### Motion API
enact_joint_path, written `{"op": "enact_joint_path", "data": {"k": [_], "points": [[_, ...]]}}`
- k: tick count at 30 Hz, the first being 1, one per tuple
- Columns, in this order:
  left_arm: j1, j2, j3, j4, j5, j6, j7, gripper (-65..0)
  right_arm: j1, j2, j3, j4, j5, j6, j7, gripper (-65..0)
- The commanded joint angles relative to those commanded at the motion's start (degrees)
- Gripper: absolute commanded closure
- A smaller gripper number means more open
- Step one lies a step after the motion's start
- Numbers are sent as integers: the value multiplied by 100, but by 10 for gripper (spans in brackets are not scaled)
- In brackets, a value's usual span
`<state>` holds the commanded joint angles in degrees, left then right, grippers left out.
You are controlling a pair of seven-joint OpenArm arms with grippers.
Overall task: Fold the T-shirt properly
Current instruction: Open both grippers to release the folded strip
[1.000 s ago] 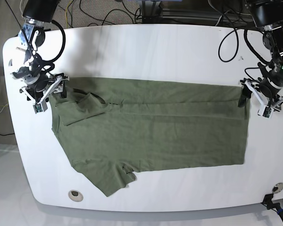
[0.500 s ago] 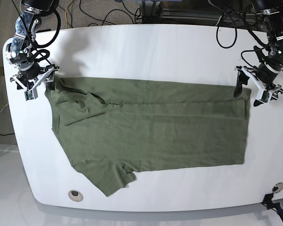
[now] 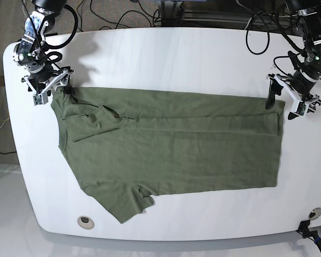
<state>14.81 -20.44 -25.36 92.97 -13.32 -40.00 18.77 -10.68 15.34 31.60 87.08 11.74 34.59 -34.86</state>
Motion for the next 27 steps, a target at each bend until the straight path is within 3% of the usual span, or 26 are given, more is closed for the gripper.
{"op": "enact_joint_path", "data": {"k": [5, 7, 11, 18, 27], "points": [[0, 0, 0, 0, 0, 0, 9, -454, 9, -88, 9, 0, -26, -9, 0, -383], [0, 0, 0, -9, 0, 0, 9, -454, 9, -97, 9, -26, -26, -9, 0, -282], [9, 0, -9, -18, 0, 0, 18, -454, 167, -105, 18, -440, -26, -9, 0, 0], [-26, 18, -642, -316, 0, 0, 316, -454, 185, -88, 18, -668, -9, -9, 9, 0], [-369, 123, -651, -1099, -9, 0, 316, -456, 185, -105, -18, -651, -9, -9, 9, 0]]}}
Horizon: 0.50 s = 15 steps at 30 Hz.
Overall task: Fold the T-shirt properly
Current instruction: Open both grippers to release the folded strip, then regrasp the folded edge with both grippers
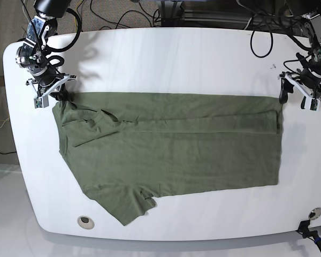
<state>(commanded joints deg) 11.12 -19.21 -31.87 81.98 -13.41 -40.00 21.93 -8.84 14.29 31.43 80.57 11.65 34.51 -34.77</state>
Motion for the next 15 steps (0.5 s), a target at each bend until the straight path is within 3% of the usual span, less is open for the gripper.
{"op": "enact_joint_path", "data": {"k": [5, 9, 15], "points": [[-70, 18, 316, -105, -9, 0, 0, -456, 0, 0, 0, 0, 9, 9, 0, 0], [-237, 185, 334, -360, 0, 0, 0, -456, -9, 0, 0, 9, 9, 9, 0, 0], [-308, 193, 343, -668, 0, 0, 0, -456, -9, 0, 0, 9, 9, 9, 0, 0]]}}
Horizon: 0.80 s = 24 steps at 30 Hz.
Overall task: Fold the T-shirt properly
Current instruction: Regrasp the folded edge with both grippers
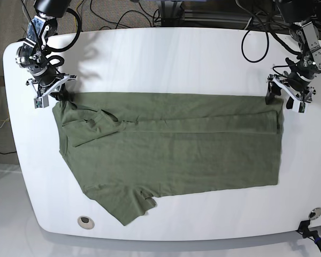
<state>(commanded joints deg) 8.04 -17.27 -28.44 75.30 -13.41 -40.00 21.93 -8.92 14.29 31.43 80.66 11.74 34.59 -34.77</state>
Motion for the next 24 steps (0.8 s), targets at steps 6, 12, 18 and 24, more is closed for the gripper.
{"op": "enact_joint_path", "data": {"k": [6, 12, 18, 24], "points": [[-9, 9, 211, -9, 9, 0, 0, -454, 0, 0, 0, 0, 0, 0, 0, 0], [-255, 9, 281, -343, 9, 0, -9, -249, 0, 0, 9, 0, 0, 0, 0, 0], [-369, -9, 281, -607, 9, 0, -9, 0, -18, 0, 9, 0, 0, 0, 0, 0], [-158, -18, 273, -554, 9, 0, -9, 0, -123, -9, 35, 0, 0, 0, 0, 0]]}}
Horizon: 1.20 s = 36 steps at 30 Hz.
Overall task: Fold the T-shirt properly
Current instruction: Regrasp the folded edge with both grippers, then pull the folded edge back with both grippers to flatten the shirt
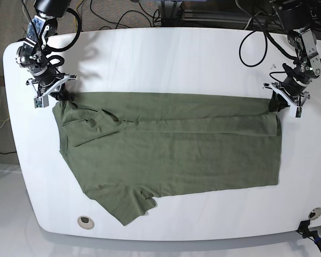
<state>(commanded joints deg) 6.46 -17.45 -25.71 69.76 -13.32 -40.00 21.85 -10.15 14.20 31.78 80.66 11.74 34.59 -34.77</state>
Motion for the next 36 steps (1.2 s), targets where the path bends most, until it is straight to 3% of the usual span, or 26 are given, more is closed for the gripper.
{"op": "enact_joint_path", "data": {"k": [6, 11, 20, 36], "points": [[571, -105, 0, 281, -9, 0, 0, 0, -396, -9, 9, 316, 9, 0, -9, 0], [1292, -97, 0, 976, -9, 0, 9, 0, -870, -281, 105, 642, 0, 0, -9, 0], [2409, -97, -9, 1758, -9, 0, 18, 0, -1626, -237, 114, 703, 0, 0, -9, 0], [3007, -343, -26, 1820, -9, 0, 18, 0, -2374, -132, 114, 1011, -44, 0, -18, 0]]}}
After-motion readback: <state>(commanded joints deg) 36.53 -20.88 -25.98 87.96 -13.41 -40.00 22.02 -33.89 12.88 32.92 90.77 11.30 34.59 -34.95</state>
